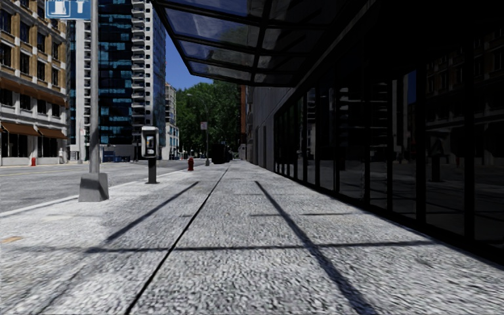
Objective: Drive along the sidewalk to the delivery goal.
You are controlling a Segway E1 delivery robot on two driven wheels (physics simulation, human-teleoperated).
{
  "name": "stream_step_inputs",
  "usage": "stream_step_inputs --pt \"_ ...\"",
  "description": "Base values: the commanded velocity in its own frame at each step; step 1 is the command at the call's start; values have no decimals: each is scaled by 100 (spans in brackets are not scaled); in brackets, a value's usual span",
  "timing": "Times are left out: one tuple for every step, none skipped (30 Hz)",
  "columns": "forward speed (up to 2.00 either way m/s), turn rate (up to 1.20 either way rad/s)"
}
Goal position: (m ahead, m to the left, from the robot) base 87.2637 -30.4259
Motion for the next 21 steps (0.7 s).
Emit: stream_step_inputs --pt "200 0" --pt "200 0" --pt "200 0" --pt "200 0" --pt "200 0" --pt "200 0" --pt "200 0" --pt "200 0" --pt "200 0" --pt "200 13" --pt "200 20" --pt "200 20" --pt "200 24" --pt "200 25" --pt "200 25" --pt "200 25" --pt "200 26" --pt "200 30" --pt "200 31" --pt "200 31" --pt "200 22"
